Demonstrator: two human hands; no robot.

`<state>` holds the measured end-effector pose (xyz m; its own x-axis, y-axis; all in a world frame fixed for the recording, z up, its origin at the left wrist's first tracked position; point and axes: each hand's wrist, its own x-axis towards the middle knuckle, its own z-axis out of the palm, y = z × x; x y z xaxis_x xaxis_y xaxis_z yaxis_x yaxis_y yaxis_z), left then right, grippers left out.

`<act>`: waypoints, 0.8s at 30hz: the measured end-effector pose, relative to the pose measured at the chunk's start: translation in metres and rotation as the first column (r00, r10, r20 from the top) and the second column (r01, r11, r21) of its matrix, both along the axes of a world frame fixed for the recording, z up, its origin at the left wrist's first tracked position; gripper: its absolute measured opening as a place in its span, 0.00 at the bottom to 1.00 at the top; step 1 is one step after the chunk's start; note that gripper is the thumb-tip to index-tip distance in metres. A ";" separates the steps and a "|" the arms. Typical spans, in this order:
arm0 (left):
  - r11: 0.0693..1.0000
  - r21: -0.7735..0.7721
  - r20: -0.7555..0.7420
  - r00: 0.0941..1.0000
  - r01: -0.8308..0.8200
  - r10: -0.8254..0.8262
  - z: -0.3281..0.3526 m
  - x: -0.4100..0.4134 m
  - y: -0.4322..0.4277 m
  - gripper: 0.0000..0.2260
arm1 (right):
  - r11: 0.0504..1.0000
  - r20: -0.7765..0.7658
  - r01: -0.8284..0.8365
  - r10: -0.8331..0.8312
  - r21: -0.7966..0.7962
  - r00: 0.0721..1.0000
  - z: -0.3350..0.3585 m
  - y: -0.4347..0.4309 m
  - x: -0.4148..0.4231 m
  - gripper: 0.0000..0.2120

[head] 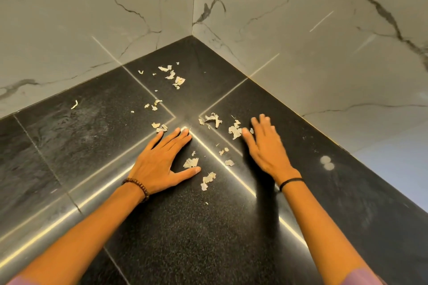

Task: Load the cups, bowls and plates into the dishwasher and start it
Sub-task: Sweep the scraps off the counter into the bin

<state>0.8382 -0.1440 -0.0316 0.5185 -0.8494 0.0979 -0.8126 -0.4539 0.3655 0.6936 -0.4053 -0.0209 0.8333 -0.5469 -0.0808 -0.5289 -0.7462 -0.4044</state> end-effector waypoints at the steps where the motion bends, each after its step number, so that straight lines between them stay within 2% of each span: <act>1: 1.000 -0.007 -0.003 1.000 0.000 0.000 0.000 0.001 0.000 0.39 | 0.994 0.013 -0.112 0.112 0.006 0.994 0.002 0.016 0.002 0.29; 3: 1.000 -0.016 -0.017 1.000 0.006 -0.006 -0.001 0.001 0.000 0.39 | 0.965 0.070 -0.252 0.247 0.077 0.966 0.006 0.040 0.006 0.26; 4: 0.999 -0.033 -0.034 0.999 0.001 -0.002 -0.001 0.002 0.001 0.39 | 0.959 0.108 -0.262 0.251 0.110 0.962 0.009 0.047 0.011 0.25; 6: 0.996 -0.087 -0.072 0.997 -0.015 0.009 -0.001 0.004 0.002 0.38 | 0.977 0.154 -0.178 0.160 0.116 0.975 0.008 0.053 0.022 0.25; 8: 0.990 -0.140 -0.088 0.996 -0.034 0.022 0.000 0.005 0.001 0.36 | 0.993 0.113 -0.086 0.076 0.087 0.991 0.004 0.053 0.032 0.27; 10: 0.976 -0.205 -0.128 0.990 -0.078 0.053 0.001 0.005 0.003 0.35 | 0.985 0.059 -0.150 0.145 0.088 0.988 0.002 0.057 0.039 0.28; 13: 0.936 -0.293 -0.226 0.965 -0.197 0.132 0.002 0.011 0.009 0.33 | 0.931 0.108 -0.315 0.299 0.185 0.948 0.012 0.066 0.048 0.26; 15: 0.909 -0.318 -0.216 0.954 -0.270 0.208 0.000 0.022 0.017 0.31 | 0.949 0.178 -0.287 0.262 0.133 0.948 0.011 0.064 0.056 0.25; 16: 0.902 -0.311 -0.185 0.950 -0.299 0.251 -0.001 0.030 0.022 0.32 | 0.967 0.190 -0.230 0.207 0.109 0.960 0.009 0.061 0.061 0.26; 18: 0.889 -0.274 -0.135 0.930 -0.367 0.342 -0.001 0.047 0.029 0.34 | 0.983 0.118 -0.151 0.138 0.106 0.983 0.003 0.058 0.070 0.28; 21: 0.850 -0.223 -0.170 0.878 -0.477 0.448 -0.002 0.074 0.038 0.39 | 0.944 0.041 -0.310 0.307 0.117 0.951 0.001 0.067 0.081 0.28; 24: 0.856 -0.166 -0.147 0.871 -0.490 0.470 -0.006 0.087 0.042 0.41 | 0.916 0.139 -0.349 0.326 0.198 0.935 0.006 0.073 0.093 0.26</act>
